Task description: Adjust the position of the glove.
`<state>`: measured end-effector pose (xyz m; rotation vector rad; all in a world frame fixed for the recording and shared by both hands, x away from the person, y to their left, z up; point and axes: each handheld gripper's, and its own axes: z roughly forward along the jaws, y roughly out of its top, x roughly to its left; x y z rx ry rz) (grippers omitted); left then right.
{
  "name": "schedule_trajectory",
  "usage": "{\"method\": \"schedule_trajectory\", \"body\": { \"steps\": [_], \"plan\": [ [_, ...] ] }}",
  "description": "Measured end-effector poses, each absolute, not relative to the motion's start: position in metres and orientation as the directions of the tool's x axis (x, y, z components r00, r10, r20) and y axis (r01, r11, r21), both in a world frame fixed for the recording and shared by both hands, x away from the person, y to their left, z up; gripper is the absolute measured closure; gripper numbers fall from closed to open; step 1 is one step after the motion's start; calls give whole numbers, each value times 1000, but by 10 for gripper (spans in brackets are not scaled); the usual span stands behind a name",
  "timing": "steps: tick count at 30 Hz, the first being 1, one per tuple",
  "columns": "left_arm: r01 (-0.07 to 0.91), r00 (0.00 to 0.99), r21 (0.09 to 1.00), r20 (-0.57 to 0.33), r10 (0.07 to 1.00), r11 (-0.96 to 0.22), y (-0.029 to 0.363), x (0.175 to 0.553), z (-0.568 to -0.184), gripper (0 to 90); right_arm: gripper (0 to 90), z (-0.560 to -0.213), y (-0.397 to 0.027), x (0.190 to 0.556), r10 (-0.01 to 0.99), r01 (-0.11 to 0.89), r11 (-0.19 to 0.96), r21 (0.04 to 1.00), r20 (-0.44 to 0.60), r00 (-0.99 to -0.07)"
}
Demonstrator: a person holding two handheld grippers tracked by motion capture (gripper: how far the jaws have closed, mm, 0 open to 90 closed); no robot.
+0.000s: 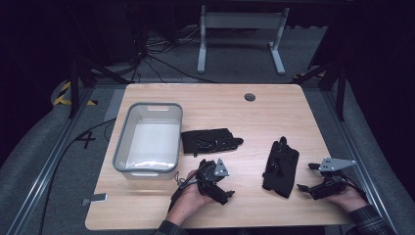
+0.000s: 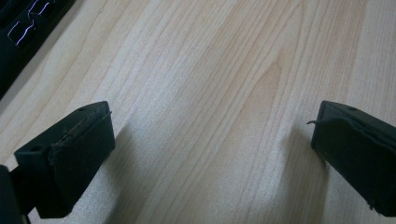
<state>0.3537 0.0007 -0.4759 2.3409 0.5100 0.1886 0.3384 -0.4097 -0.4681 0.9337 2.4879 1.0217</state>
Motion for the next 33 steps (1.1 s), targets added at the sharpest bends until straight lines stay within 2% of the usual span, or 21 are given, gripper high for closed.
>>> {"method": "schedule_trajectory", "body": {
  "steps": [6, 7, 8, 10, 15, 18, 19, 27, 32, 33],
  "plan": [
    [312, 909, 685, -12, 417, -658, 0, 353, -476, 0, 45, -468, -410, 338, 664, 456, 539, 708, -24, -748],
    [312, 908, 685, -12, 418, -658, 1, 353, -476, 0, 111, -465, -410, 338, 653, 453, 549, 703, -22, -757],
    [312, 908, 685, -11, 419, -658, 1, 353, -476, 0, 111, -465, -410, 338, 653, 453, 549, 703, -22, -757],
    [313, 907, 687, -11, 421, -656, 1, 353, -476, 0, 181, -460, -410, 339, 654, 462, 539, 704, -3, -757],
    [314, 906, 686, -10, 423, -656, 1, 353, -476, 0, 253, -455, -409, 337, 657, 455, 526, 718, -3, -754],
    [315, 906, 685, -11, 422, -657, 2, 352, -476, 0, 375, -447, -404, 336, 640, 431, 510, 744, 6, -768],
    [315, 906, 685, -12, 422, -657, 2, 352, -476, 0, 375, -447, -404, 336, 640, 431, 510, 744, 6, -768],
    [312, 908, 686, -11, 419, -658, 2, 352, -476, 0, 650, -438, -386, 346, 602, 405, 513, 757, 19, -798],
    [314, 907, 684, -12, 420, -658, 2, 352, -476, 0, 790, -434, -378, 352, 598, 395, 520, 757, 7, -801],
    [314, 907, 684, -12, 420, -658, 2, 352, -476, 0, 790, -434, -378, 352, 598, 395, 520, 757, 7, -801]
  ]
}}
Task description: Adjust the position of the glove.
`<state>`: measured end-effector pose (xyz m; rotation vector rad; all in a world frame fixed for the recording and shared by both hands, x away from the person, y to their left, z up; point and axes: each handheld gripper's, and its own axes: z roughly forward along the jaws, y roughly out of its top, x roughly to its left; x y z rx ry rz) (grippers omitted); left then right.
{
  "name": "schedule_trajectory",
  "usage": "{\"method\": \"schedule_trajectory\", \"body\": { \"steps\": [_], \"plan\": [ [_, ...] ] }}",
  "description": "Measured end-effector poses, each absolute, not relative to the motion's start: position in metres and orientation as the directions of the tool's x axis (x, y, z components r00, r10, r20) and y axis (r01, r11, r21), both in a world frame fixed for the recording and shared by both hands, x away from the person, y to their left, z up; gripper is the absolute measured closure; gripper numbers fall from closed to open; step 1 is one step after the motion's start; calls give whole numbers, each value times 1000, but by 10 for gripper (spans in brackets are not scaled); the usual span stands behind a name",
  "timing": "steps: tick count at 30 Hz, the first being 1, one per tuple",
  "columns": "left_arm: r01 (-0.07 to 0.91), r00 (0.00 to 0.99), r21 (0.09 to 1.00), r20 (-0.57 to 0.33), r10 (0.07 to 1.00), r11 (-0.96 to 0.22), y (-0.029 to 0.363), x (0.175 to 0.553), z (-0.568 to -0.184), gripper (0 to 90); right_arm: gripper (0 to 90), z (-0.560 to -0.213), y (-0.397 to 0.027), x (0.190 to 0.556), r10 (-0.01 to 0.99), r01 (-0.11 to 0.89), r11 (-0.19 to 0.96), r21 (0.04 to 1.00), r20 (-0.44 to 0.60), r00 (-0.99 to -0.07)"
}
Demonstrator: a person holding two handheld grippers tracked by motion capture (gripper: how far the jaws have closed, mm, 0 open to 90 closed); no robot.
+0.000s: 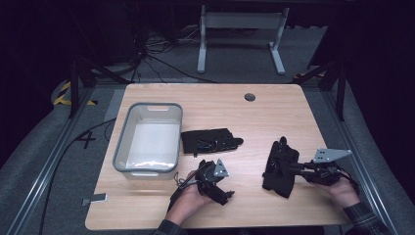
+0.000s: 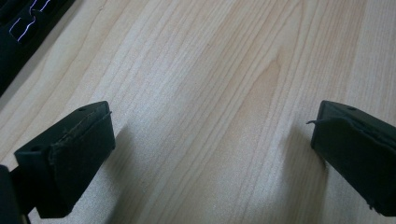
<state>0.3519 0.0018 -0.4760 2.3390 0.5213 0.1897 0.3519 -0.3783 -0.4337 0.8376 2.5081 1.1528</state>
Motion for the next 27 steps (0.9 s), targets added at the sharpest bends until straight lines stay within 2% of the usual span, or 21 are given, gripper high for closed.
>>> {"method": "schedule_trajectory", "body": {
  "steps": [6, 27],
  "plan": [
    [313, 907, 684, -11, 420, -658, 2, 352, -476, 0, 889, -430, -371, 367, 602, 408, 500, 764, 32, -798],
    [311, 908, 686, -11, 418, -658, 2, 352, -476, 0, 900, -440, -343, 406, 578, 405, 541, 737, 24, -815]
  ]
}}
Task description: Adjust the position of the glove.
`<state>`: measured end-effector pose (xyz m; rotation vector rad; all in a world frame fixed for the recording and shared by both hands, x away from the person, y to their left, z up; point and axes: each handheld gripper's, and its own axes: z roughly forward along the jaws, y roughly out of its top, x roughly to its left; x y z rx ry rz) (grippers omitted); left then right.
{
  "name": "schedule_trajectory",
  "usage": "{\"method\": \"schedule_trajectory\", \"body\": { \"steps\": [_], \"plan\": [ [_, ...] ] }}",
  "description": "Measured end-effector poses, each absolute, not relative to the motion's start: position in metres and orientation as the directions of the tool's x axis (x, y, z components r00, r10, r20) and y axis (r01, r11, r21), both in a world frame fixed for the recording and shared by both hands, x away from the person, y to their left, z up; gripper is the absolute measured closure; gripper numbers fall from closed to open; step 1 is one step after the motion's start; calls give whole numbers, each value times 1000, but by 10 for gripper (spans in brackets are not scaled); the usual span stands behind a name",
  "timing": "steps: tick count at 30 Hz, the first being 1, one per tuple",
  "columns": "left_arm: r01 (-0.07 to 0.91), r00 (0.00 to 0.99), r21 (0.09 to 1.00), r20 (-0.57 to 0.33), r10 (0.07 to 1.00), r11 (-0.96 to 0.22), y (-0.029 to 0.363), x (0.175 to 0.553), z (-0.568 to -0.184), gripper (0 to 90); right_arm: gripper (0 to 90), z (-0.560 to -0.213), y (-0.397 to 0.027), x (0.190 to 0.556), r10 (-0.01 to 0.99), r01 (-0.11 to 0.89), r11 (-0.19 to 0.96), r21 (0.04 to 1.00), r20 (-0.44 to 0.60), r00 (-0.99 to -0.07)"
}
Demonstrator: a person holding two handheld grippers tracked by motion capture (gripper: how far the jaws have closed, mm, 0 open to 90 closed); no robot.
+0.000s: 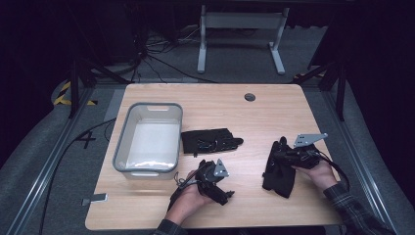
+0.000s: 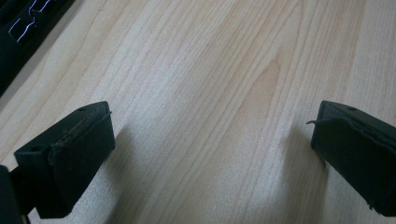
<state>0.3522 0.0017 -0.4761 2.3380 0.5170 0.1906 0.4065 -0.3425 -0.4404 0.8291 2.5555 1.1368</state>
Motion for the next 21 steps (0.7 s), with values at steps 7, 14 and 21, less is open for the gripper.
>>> {"method": "schedule_trajectory", "body": {
  "steps": [7, 14, 21],
  "plan": [
    [311, 908, 686, -11, 418, -658, 2, 352, -476, 0, 900, -452, -335, 411, 569, 408, 577, 708, 11, -822],
    [311, 908, 685, -11, 418, -658, 2, 352, -476, 0, 900, -455, -330, 410, 538, 398, 586, 706, 28, -842],
    [312, 908, 685, -12, 419, -658, 2, 352, -476, 0, 900, -455, -323, 404, 484, 371, 607, 703, 43, -874]
  ]
}}
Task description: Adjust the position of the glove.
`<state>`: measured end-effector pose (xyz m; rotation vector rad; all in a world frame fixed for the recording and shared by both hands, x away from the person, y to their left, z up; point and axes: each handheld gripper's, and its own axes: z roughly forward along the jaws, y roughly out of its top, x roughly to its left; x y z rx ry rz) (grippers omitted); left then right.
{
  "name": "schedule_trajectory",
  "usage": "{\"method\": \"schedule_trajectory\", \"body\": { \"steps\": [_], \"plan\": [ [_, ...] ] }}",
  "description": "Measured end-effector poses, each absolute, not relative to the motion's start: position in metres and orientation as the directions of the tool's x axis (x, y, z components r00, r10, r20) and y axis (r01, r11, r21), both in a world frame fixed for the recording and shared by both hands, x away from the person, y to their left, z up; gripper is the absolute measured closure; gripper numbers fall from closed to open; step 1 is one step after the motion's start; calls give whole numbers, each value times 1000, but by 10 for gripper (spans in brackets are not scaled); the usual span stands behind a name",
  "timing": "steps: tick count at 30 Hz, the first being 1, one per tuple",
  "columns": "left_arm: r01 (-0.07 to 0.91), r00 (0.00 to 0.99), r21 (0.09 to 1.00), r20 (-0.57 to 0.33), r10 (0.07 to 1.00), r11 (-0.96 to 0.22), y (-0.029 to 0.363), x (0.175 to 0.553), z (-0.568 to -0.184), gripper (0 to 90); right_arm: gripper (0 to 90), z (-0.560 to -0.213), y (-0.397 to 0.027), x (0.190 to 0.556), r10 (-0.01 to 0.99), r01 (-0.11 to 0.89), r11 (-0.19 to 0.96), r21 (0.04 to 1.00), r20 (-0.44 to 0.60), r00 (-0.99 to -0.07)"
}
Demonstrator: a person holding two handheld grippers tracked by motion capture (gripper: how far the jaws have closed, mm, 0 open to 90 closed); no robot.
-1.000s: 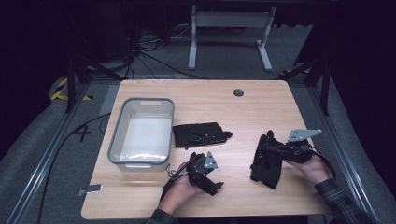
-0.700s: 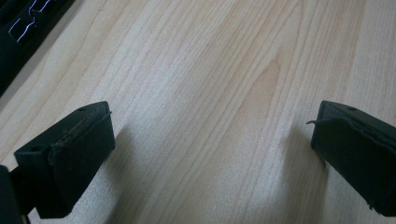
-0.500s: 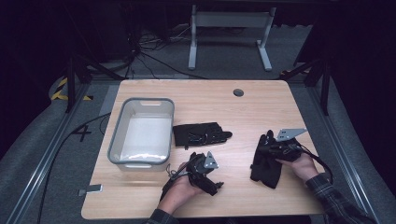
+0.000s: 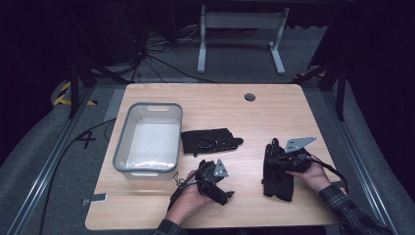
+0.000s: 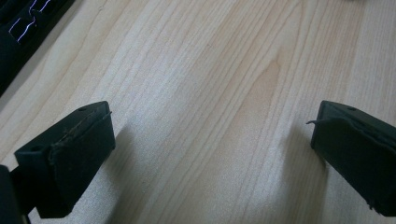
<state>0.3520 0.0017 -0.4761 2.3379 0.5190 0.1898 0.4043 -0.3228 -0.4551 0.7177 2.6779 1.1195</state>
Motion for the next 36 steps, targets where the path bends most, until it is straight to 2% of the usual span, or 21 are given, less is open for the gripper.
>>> {"method": "schedule_trajectory", "body": {
  "steps": [18, 33, 36],
  "plan": [
    [312, 908, 686, -11, 420, -657, 2, 352, -476, 0, 900, -455, -312, 383, 411, 330, 636, 697, 56, -910],
    [313, 907, 687, -13, 420, -656, 1, 351, -476, 0, 897, -451, -316, 370, 406, 314, 645, 697, 35, -913],
    [313, 908, 687, -12, 419, -656, 1, 351, -476, 0, 867, -447, -320, 368, 417, 311, 630, 712, 28, -908]
  ]
}}
